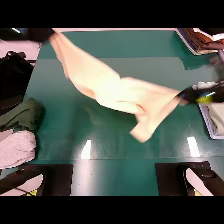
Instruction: Fold the shirts.
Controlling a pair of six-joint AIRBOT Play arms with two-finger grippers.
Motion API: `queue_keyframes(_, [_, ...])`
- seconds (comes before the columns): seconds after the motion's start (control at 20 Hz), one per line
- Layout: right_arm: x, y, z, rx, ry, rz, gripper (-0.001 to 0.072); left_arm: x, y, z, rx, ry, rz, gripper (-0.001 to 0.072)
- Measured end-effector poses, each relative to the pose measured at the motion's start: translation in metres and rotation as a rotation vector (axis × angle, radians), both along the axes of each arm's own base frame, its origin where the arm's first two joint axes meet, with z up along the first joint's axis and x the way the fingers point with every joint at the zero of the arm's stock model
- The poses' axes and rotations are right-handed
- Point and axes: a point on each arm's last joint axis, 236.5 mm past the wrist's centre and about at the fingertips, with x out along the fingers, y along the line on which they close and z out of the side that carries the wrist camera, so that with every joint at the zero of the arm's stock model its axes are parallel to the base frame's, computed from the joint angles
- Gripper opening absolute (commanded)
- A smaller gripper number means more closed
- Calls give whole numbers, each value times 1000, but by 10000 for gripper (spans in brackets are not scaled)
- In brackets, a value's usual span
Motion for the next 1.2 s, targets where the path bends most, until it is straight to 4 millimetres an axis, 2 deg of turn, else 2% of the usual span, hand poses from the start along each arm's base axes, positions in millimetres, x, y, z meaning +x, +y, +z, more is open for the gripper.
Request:
queue_keyframes(0.1, [-6, -32, 80, -71, -178, -89, 18, -48, 9, 77, -22, -186, 6, 23])
queue_keyframes(0.2, [-22, -58, 145, -145, -320, -182, 18, -102, 17, 135, -47, -343, 7, 23])
queue_keyframes(0.25, [-31, -66, 172, -177, -381, -219, 17, -126, 21, 156, -58, -408, 10, 23])
queue_keyframes(0.35, [-49, -74, 209, -233, -461, -271, 17, -168, 28, 185, -72, -505, 14, 23])
queue_keyframes(0.4, [-56, -75, 223, -252, -491, -284, 17, -182, 31, 194, -78, -535, 16, 23])
queue_keyframes(0.5, [-63, -78, 243, -288, -527, -304, 16, -198, 33, 200, -84, -558, 17, 23])
queue_keyframes(0.55, [-64, -79, 249, -297, -529, -303, 16, -198, 33, 198, -79, -546, 17, 23])
queue_keyframes(0.65, [-57, -82, 255, -300, -520, -291, 16, -180, 30, 177, -58, -469, 13, 24])
queue_keyframes(0.7, [-50, -82, 254, -293, -506, -272, 15, -162, 28, 159, -42, -410, 14, 24])
queue_keyframes(0.8, [-26, -77, 237, -247, -440, -209, 16, -119, 23, 114, -6, -268, 16, 24])
queue_keyframes(0.85, [-9, -75, 221, -220, -384, -178, 16, -95, 20, 87, 10, -189, 17, 24])
queue_keyframes(0.95, [25, -73, 172, -194, -229, -137, 16, -42, 14, 15, 51, 2, 19, 25])
queue_keyframes(1.1, [65, -68, 76, -205, 46, -80, 16, 23, 7, -90, 86, 242, 26, 25])
queue_keyframes(1.2, [86, -60, 13, -219, 205, -38, 18, 59, 6, -152, 101, 354, 48, 33])
